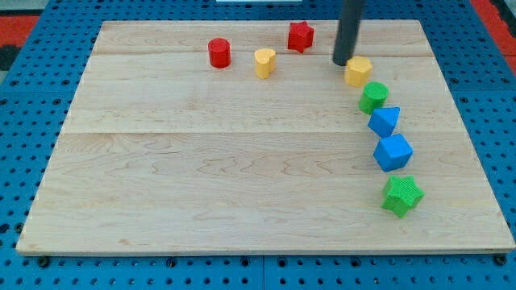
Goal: Move the red star to the top of yellow hexagon
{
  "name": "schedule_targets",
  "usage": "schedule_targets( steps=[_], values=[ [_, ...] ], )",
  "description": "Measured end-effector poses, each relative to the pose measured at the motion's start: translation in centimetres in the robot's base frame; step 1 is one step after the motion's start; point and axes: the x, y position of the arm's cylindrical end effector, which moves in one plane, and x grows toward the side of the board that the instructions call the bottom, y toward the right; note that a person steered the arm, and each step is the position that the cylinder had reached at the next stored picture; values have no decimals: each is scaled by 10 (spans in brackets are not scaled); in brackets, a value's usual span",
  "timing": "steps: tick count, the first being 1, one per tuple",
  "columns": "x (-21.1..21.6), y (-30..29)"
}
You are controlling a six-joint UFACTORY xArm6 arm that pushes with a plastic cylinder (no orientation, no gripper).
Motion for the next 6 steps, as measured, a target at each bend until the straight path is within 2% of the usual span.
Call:
schedule_targets(
  steps=[1,3,6],
  values=[
    [2,3],
    [-37,-5],
    [-49,-144]
  ],
)
